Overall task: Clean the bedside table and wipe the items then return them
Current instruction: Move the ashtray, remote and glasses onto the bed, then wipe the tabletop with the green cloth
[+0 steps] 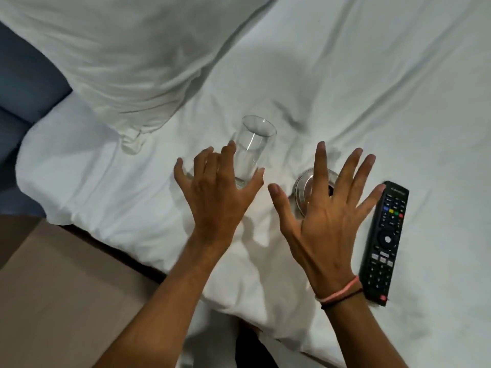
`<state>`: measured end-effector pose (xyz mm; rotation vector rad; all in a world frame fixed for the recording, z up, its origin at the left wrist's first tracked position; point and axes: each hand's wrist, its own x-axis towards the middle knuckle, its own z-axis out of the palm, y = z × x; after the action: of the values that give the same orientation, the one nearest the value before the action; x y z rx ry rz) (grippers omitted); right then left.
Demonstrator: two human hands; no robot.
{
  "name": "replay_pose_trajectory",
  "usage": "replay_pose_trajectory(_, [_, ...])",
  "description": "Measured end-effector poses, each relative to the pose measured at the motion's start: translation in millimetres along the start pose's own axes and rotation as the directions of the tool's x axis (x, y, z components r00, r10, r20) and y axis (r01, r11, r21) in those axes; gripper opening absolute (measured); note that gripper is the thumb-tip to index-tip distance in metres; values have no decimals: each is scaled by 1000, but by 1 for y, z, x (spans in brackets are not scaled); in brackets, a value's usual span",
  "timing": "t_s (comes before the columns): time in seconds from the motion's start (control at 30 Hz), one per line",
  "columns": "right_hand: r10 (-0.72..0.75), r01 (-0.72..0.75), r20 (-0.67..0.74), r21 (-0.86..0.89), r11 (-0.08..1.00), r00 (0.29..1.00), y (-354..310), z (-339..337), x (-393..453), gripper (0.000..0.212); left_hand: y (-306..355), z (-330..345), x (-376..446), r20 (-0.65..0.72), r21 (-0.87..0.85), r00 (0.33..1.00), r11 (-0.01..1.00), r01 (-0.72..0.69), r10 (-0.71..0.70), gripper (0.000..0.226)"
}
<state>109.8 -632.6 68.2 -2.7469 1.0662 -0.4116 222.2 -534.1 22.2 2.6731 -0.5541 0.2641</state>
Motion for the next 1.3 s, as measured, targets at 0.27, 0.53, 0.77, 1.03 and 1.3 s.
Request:
replay_pose_trajectory(0.27, [-259,250,80,106,962,963,-63,4,-8,94,-67,-56,-21,-27,-15,989,990,142,-142,87])
replay_pose_trajectory(0.53, [-761,663,184,393,637,622,-212,8,-152,94,-245,-213,-226,-159,241,783,746,621,-601,85])
replay_pose_trajectory(0.77, [-979,822,204,557,120,5,-281,-19,-398,94,-269,-328,-508,-358,229,350,282,932,-866,82])
replay_pose_trajectory(1.03, [-869,652,71,692,-311,-489,-236,-82,-622,89,-207,-381,-720,-287,-77,-147,-130,988,-946,62])
replay_pose_trajectory(1.3, [-778,535,33,745,-399,-627,-194,-98,-708,83,-191,-400,-834,224,-71,-166,-186,980,-960,78])
